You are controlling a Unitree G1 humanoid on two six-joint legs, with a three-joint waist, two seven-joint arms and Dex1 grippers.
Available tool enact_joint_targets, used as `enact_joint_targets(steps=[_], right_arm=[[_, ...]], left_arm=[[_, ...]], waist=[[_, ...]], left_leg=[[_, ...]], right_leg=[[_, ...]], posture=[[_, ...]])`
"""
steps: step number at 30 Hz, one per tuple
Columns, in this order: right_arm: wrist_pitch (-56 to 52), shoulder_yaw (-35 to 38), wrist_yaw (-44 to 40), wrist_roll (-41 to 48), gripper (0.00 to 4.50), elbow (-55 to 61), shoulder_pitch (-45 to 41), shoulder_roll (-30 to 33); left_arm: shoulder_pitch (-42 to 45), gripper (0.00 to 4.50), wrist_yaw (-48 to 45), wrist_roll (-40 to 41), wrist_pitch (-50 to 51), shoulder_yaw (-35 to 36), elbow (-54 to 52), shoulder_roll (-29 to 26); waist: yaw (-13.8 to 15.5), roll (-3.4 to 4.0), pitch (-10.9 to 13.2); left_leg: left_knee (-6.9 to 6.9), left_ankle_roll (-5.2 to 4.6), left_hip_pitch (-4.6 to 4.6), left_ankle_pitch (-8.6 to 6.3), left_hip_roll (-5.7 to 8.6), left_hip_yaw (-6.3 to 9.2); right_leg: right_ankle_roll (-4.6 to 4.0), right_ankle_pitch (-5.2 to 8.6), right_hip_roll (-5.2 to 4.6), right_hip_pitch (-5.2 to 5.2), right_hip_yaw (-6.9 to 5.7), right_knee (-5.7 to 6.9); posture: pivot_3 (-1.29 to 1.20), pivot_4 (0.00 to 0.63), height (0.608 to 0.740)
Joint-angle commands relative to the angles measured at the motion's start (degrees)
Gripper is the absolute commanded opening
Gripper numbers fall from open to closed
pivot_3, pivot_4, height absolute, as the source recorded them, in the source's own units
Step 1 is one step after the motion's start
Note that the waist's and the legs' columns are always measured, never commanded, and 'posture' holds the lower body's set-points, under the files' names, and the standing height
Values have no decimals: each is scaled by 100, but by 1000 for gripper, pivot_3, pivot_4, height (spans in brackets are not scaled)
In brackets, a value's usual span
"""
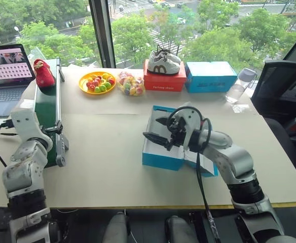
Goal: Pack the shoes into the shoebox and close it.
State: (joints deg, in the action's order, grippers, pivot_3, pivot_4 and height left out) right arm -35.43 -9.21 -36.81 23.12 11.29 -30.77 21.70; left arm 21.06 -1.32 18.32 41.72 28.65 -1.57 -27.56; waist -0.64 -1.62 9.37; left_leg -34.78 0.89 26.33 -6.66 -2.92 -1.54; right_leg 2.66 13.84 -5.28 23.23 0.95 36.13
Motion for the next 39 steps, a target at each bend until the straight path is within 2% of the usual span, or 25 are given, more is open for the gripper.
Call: enact_joint_targets(steps=[1, 31, 39], right_arm=[[111, 128, 40, -23, 4436, 187, -39, -32], [67, 163, 281, -253, 4436, 155, 124, -65], [34, 196, 312, -275, 4436, 191, 138, -29]], left_arm=[[14, 4500, 29, -27, 37, 56, -199, -94], [327, 4500, 164, -212, 285, 31, -140, -332], [91, 4500, 302, -237, 568, 113, 93, -146]], waist=[[-3, 0, 0], [-7, -2, 1], [-8, -1, 1]], left_leg=[[0, 1, 0, 0, 0, 0], [1, 3, 0, -2, 0, 0], [2, 3, 0, -2, 0, 0]], right_leg=[[0, 0, 0, 0, 0, 0], [0, 0, 0, 1, 0, 0], [0, 0, 0, 1, 0, 1]], posture=[[0, 150, 740], [0, 150, 740], [0, 150, 740]])
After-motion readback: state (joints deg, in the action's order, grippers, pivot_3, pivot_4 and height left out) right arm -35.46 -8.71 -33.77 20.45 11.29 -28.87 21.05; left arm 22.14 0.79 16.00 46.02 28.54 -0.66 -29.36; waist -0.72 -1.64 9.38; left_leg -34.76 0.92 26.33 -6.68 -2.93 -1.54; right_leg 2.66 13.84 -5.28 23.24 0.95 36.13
